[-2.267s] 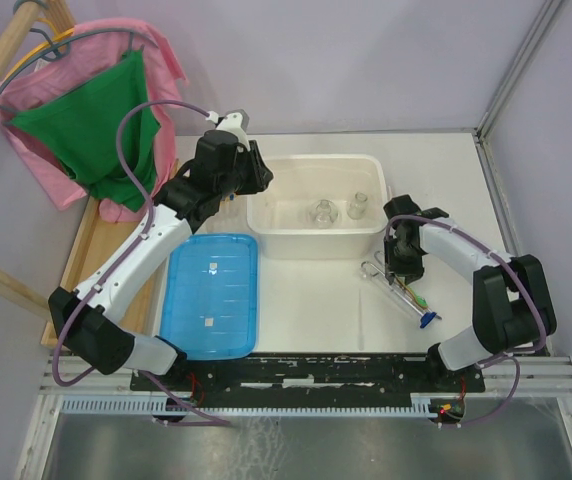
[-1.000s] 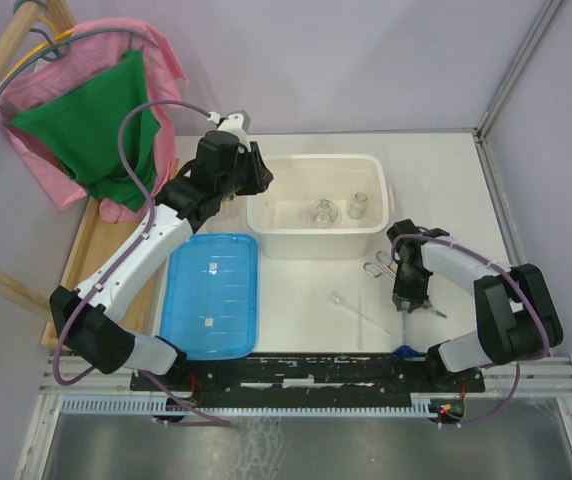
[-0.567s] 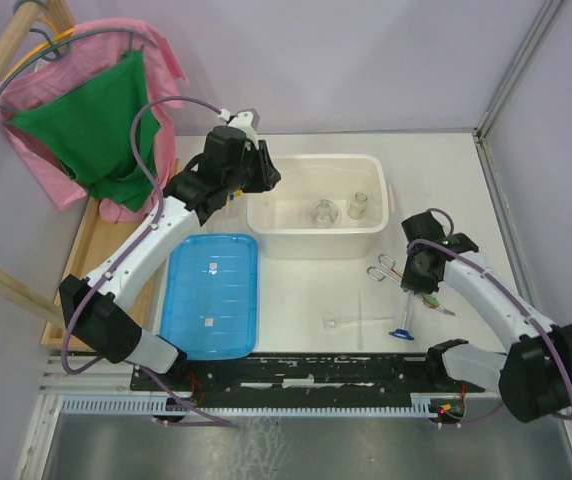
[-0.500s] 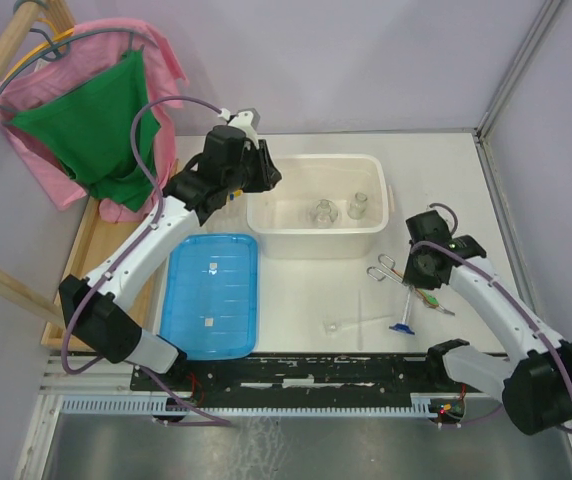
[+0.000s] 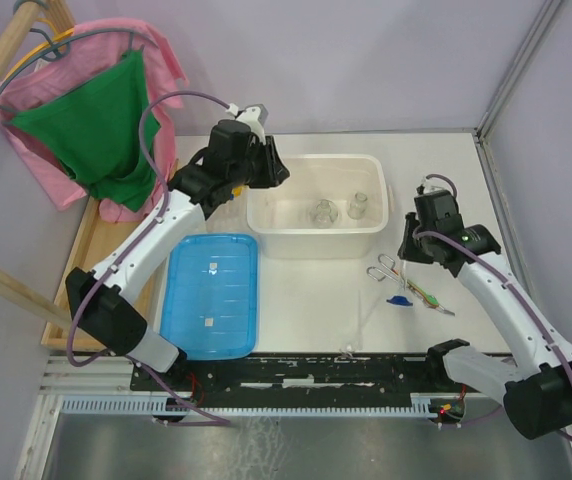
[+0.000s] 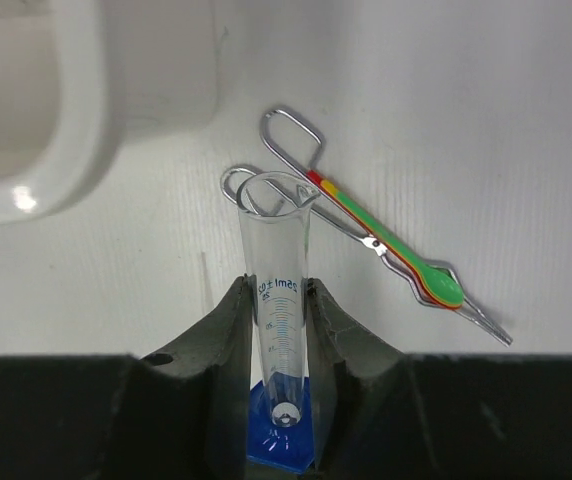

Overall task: Organize the chemistry lab equipment
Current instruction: Pick up the chemistry item at the center of the board.

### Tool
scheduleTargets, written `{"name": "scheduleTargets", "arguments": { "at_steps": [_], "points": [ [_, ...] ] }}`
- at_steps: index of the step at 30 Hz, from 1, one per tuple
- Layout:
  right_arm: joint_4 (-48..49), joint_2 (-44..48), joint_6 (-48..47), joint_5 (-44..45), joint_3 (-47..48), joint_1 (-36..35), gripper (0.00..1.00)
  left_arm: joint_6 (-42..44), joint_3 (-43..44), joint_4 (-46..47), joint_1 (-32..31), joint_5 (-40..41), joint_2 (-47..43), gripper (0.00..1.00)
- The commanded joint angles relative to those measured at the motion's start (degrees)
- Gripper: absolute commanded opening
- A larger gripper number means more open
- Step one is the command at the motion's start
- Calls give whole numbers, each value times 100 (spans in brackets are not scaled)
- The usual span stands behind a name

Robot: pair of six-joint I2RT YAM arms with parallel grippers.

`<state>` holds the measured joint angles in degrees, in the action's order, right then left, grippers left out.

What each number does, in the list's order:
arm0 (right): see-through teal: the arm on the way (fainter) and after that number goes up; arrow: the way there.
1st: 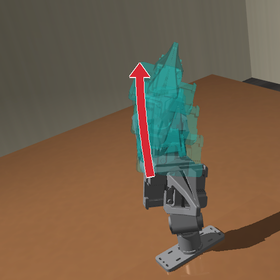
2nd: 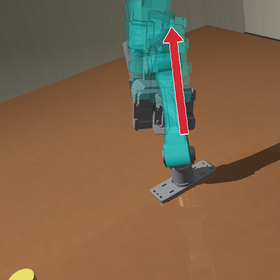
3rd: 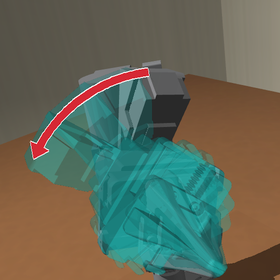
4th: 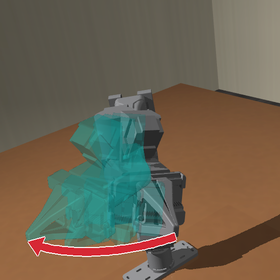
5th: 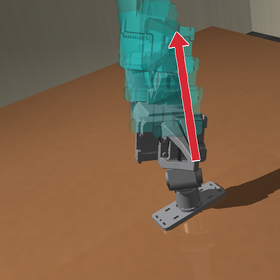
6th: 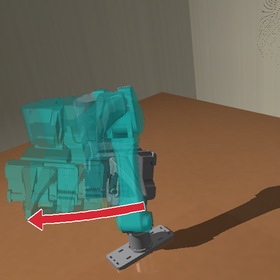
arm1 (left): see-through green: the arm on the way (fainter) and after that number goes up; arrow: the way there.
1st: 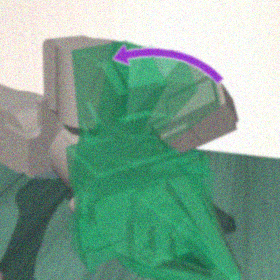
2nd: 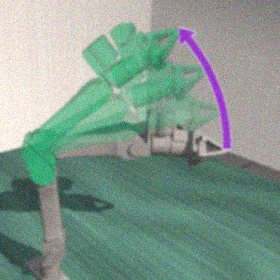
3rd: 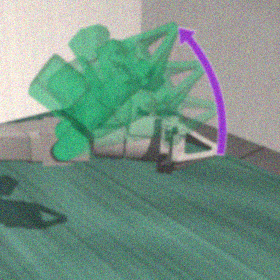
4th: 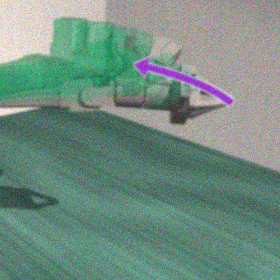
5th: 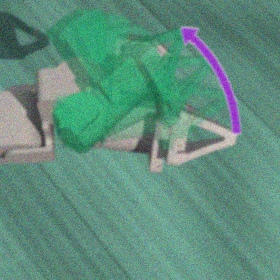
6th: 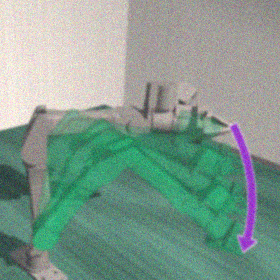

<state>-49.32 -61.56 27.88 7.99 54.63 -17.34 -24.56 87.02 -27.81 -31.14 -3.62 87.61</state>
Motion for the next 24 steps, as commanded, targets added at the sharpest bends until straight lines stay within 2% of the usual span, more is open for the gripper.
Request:
{"name": "scheduleTargets", "arguments": {
  "at_steps": [1,13,24],
  "points": [
    [566,55,-477,-344,701,-129,18,210,471,58,-63,-279,57,36],
    [1134,-443,-1456,-717,2428,-745,17,100,1424,-12,-97,-887,342,39],
    [2288,-1383,-1516,-1483,3015,-1047,16,-504,2145,204,-95,-1865,586,49]
  ]
}}
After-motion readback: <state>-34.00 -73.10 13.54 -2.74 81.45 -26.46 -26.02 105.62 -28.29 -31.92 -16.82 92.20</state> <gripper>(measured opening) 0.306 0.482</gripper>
